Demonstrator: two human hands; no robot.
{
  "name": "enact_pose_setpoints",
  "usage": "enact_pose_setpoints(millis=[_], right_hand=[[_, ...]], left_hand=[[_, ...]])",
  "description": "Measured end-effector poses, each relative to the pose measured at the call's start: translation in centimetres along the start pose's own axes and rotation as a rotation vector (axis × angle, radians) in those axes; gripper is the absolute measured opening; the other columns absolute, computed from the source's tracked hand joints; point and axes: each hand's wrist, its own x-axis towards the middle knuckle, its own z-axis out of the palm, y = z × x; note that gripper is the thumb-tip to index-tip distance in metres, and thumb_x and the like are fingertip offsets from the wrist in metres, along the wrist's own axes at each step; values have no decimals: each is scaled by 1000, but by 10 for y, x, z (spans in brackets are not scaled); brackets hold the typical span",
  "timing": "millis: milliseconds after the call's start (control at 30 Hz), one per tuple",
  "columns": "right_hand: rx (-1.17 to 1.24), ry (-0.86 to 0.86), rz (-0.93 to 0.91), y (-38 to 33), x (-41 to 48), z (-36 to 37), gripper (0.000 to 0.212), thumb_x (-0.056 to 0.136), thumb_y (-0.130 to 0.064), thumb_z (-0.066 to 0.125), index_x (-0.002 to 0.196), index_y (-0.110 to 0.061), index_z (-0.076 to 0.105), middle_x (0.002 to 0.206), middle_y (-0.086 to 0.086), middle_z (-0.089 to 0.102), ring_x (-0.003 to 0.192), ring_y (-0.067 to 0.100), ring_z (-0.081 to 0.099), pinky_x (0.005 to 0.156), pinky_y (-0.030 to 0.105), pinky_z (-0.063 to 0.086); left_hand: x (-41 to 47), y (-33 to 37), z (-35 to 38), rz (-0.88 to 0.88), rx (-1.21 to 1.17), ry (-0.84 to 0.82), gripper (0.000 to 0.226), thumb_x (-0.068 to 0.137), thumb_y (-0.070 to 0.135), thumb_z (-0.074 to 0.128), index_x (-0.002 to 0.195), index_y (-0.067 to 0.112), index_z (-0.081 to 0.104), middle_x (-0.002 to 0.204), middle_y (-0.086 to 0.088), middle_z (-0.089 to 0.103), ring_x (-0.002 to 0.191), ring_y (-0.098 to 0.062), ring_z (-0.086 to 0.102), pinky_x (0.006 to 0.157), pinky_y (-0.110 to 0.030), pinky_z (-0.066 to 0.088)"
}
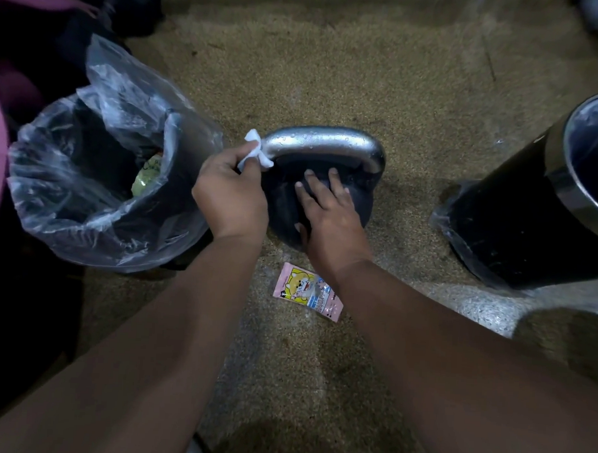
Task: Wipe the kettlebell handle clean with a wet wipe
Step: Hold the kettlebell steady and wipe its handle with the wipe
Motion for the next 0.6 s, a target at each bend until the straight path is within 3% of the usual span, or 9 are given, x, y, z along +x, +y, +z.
enact_pose_setpoints(millis=[133, 267, 367, 500, 600], right_hand=[[12, 8, 4, 0, 0, 0, 63, 85, -23, 66, 144, -13, 43, 154, 6, 32, 145, 37, 17, 114, 50, 26], [7, 7, -1, 0, 0, -1, 63, 86, -22, 65, 144, -13, 42, 155, 6, 31, 145, 37, 16, 114, 50, 26], [-1, 2, 1, -1, 0, -2, 63, 87, -24, 64, 144, -12, 42, 155, 6, 31, 145, 37, 16, 114, 51, 27], [5, 5, -1, -1, -1, -2, 63, 86, -22, 65, 144, -12, 42, 155, 6, 32, 145, 37, 16, 114, 50, 26], [2, -9, 6, -1, -1, -4, 62, 88, -23, 63, 145, -13, 41, 156, 5, 29, 146, 36, 14, 116, 48, 24]], left_hand=[[2, -3, -2, -6, 58, 3, 20, 88, 18, 64, 100, 27, 77, 103, 10, 73, 99, -3, 66, 97, -25, 50], [-4, 3, -6, 111, 108, -18, 20, 89, 15, 64, 102, 23, 77, 101, 10, 70, 95, -1, 63, 88, -3, 40], [1, 8, -6, 124, 144, -40, 22, 89, 13, 63, 105, 22, 76, 104, 8, 70, 96, 0, 61, 84, 4, 33], [3, 8, -13, 179, 218, -111, 26, 90, 16, 62, 113, 20, 74, 110, 3, 69, 100, -2, 59, 85, 5, 30], [-2, 11, -16, 145, 88, -185, 25, 92, 20, 59, 110, 14, 74, 109, 0, 66, 104, -6, 60, 96, -8, 39]])
